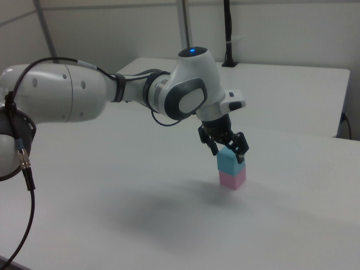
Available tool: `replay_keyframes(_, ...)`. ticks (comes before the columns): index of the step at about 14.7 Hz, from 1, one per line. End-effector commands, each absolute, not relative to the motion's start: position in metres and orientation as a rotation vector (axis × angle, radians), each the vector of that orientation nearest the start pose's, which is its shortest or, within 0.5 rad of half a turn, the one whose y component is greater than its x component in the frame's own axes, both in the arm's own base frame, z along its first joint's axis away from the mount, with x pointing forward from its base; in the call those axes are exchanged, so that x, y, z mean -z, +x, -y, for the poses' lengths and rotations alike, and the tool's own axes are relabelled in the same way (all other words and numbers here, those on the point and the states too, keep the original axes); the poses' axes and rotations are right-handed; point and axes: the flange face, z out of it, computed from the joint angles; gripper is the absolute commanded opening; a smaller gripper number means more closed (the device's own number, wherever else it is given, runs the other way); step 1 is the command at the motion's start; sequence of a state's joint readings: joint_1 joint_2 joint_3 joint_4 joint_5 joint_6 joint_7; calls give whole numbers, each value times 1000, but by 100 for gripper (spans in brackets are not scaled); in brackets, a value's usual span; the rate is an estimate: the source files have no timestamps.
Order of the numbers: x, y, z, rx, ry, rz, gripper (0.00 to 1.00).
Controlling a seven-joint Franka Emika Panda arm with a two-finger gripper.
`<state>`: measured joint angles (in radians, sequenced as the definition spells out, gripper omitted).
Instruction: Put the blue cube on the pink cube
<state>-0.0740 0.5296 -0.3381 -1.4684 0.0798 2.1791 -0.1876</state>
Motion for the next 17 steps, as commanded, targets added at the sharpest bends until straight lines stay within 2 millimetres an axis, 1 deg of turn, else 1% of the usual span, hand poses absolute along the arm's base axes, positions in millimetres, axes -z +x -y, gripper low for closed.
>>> replay_keyframes(1, -413, 678, 242, 288, -3239, -386, 100)
replay_keyframes(2, -415, 678, 242, 293, -3238, -398, 100)
replay_keyframes(3, -422, 676, 242, 302, -3232, -403, 100)
replay_keyframes(4, -444, 671, 241, 341, -3224, -403, 100)
replay_keyframes(5, -460, 661, 232, 349, -3208, -391, 100)
replay_keyframes(6, -477, 640, 215, 296, -3179, -363, 100)
replay_keyframes(7, -498, 614, 211, 237, -3151, -365, 100)
replay_keyframes(9, -526, 583, 206, 170, -3137, -352, 100)
replay_keyframes(10, -537, 569, 204, 138, -3134, -346, 100)
replay_keyframes(12, -549, 547, 199, 108, -3127, -336, 100)
replay_keyframes(13, -556, 540, 191, 116, -3133, -308, 100)
replay_keyframes(14, -560, 532, 189, 119, -3142, -298, 100)
replay_keyframes(16, -567, 521, 188, 133, -3135, -297, 100)
replay_keyframes(17, -567, 519, 187, 128, -3135, -294, 100)
